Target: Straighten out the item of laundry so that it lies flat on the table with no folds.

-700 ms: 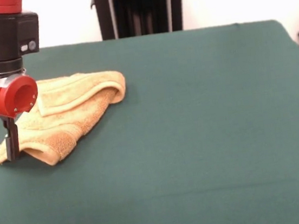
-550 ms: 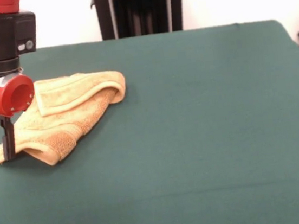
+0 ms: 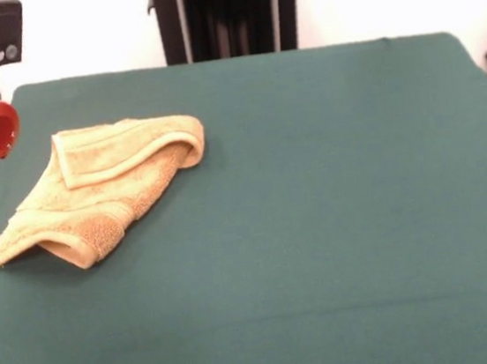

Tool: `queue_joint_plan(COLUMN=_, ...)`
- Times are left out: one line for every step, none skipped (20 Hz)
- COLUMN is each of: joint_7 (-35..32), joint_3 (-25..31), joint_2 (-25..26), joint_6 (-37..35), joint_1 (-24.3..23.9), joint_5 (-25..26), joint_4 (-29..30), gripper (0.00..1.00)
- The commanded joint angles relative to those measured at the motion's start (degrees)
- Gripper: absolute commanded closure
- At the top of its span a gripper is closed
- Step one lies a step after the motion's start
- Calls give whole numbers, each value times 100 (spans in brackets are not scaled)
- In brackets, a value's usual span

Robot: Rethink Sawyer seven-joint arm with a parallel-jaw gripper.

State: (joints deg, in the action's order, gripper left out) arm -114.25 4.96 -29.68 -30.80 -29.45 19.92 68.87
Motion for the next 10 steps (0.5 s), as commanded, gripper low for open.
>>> queue_joint_plan(joint_7=432, joint_3=430, joint_2=104, joint_6=-525, joint_1=515, joint_5=190, joint_4=509, gripper=0)
queue_joint_plan(joint_7=294, joint_3=388, joint_2=85, joint_6=-520, joint_1=572, joint_5=177, joint_4=574, gripper=0)
queue_joint_plan(joint_7=162, joint_3=342, joint_2=65, joint_6=-469, joint_1=630, joint_5=171, joint_4=631, gripper=0)
queue_joint_plan(joint_7=49, joint_3=296, joint_2=58, joint_6=-451, joint_1=691, joint_5=156, joint_4=672, gripper=0)
queue_joint_plan(joint_7=-52, joint_3=248, joint_2=55, joint_6=-421, joint_1=753, joint_5=148, joint_4=710, gripper=0)
queue_joint_plan(joint_7=-159, joint_3=199, joint_2=54, joint_6=-383, joint_1=818, joint_5=139, joint_4=754, gripper=0)
queue_joint_plan(joint_7=-265, joint_3=149, joint_2=53, joint_6=-345, joint_1=883, joint_5=129, joint_4=798, gripper=0)
queue_joint_plan(joint_7=-375, joint_3=90, joint_2=62, joint_6=-284, joint_1=954, joint_5=130, joint_4=833, gripper=0)
queue_joint_plan(joint_7=-468, joint_3=36, joint_2=71, joint_6=-259, joint_1=1021, joint_5=120, joint_4=861, gripper=0)
queue_joint_plan(joint_7=-562, joint_3=-18, joint_2=88, joint_6=-248, joint_1=1089, joint_5=100, joint_4=869, gripper=0)
